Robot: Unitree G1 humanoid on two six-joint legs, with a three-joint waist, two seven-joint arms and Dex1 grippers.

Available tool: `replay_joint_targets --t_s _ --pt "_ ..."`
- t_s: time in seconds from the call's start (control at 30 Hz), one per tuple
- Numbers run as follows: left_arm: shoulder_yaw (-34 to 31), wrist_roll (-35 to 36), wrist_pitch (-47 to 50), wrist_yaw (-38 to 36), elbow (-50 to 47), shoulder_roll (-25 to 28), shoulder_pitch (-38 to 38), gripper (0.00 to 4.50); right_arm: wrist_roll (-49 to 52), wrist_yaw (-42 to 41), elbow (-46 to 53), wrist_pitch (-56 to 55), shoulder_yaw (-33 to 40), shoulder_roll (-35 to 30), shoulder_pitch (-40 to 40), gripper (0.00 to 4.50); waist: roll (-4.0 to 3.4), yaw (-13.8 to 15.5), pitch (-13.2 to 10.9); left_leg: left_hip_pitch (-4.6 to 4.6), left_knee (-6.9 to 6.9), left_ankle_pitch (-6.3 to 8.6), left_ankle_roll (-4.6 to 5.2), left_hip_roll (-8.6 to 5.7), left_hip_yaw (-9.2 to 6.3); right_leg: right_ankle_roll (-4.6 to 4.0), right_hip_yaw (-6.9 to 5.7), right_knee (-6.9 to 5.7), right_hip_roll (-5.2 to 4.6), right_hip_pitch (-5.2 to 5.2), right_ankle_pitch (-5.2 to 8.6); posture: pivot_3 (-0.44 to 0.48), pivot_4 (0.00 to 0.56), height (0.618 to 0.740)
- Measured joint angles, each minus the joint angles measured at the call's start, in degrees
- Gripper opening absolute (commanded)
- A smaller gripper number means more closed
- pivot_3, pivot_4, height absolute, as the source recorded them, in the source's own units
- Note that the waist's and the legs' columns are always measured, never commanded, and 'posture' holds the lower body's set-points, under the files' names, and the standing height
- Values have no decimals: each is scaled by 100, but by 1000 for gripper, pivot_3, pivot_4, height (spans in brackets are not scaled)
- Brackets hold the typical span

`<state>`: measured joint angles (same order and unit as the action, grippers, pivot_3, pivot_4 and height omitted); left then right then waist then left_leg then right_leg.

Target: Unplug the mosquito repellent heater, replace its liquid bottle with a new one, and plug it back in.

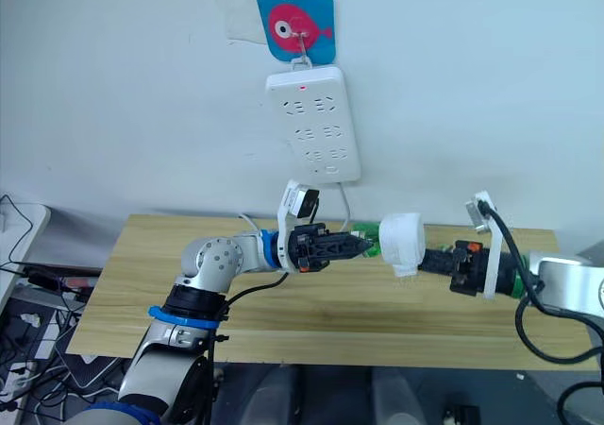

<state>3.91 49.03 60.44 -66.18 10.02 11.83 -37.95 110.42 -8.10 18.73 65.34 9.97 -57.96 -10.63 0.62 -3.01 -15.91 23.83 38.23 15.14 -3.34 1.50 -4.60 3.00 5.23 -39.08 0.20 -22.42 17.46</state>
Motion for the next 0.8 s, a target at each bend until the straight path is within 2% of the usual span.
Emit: replay_joint_targets --t_s 0.17,0.3,0.47,0.6,0.8 --pt "-31 -1 -48 44 2 -17 0 2415 99 -226 795 -373 7 -62 387 15 0 -4 0 -1 2 0 1 0 -3 0 -3 -1 5 2 0 -63 245 740" --pt "-44 -12 -106 52 12 -30 -1 2415 109 -645 1329 -760 4 -378 562 15 0 -9 0 -1 3 0 0 0 -3 0 -3 0 4 2 0 -70 246 740" --pt "-44 -22 -116 51 55 -32 -3 2415 110 -909 1542 -1214 -21 -634 503 15 0 -14 0 -2 7 0 0 0 -5 1 -6 -1 5 5 0 -80 246 740" --pt "-41 -46 -125 49 126 -33 -8 2415 111 -928 1513 -1393 -72 -687 214 15 0 -22 0 -2 7 0 0 0 -6 1 -6 0 4 5 0 -83 246 740" --pt "-18 -96 -194 27 145 -21 -22 2415 113 -927 1207 -1341 -246 -643 -772 15 0 -29 0 -2 8 0 0 2 -8 1 -7 -1 3 4 0 -92 244 740"
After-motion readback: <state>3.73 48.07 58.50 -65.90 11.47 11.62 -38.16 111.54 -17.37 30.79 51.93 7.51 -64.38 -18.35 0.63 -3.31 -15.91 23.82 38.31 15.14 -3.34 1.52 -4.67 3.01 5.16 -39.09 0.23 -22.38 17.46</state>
